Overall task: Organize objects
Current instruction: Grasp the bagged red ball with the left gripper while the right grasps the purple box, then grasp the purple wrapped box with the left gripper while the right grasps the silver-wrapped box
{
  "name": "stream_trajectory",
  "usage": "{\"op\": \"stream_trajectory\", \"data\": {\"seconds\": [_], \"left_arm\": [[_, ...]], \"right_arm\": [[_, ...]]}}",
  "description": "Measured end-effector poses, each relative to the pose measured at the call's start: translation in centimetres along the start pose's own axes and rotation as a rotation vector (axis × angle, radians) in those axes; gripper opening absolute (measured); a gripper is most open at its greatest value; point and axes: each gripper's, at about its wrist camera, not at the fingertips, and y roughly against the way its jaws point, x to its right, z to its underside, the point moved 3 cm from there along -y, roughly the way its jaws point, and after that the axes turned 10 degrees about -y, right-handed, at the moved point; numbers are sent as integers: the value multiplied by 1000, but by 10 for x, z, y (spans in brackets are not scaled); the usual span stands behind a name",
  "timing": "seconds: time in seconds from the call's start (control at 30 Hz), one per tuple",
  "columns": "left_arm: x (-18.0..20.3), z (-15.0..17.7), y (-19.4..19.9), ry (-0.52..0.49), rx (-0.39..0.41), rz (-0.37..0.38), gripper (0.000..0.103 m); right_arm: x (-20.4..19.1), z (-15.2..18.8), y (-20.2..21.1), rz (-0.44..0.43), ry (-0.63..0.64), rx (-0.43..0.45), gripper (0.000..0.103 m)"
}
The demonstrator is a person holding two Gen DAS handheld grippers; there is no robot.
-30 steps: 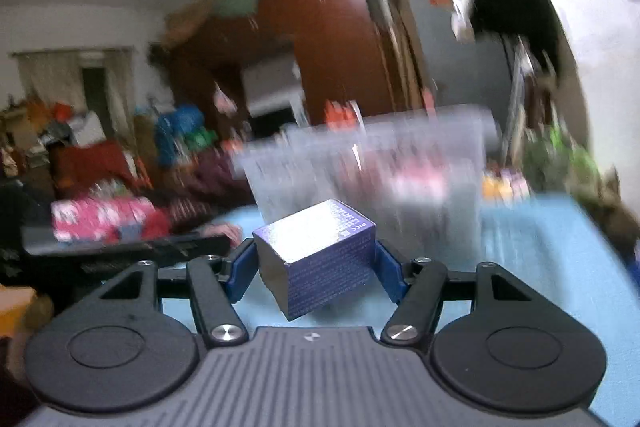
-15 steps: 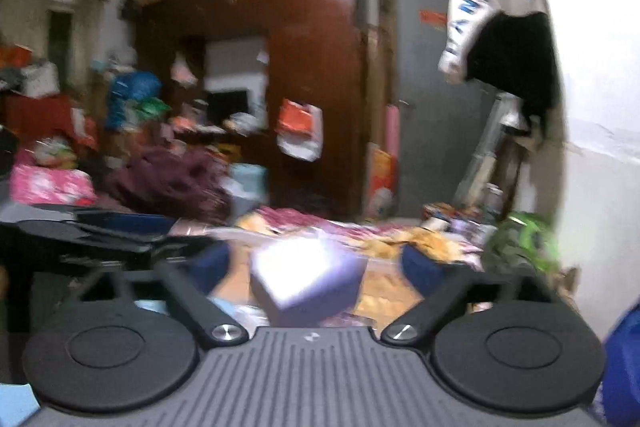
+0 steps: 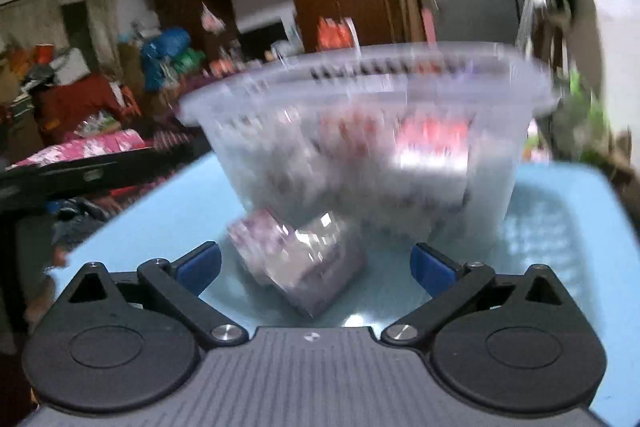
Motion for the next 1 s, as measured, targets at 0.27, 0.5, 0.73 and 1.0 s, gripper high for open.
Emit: {"op": "stream_trajectory", "data": {"seconds": [0.27, 0.5, 0.73, 1.0], "left_arm": [[-18, 11, -8, 63, -23, -20, 101], [-1, 20, -21, -15, -86, -21, 101], [37, 19, -62, -141, -207, -34, 100], [46, 19, -84, -180, -313, -107, 99]], "right_arm": [[-26, 11, -24, 47, 143, -71, 71], [5, 22, 17, 119, 96, -1, 43], [25, 21, 36, 143, 62, 44, 50], [19, 16, 16, 165, 98, 31, 72]]}}
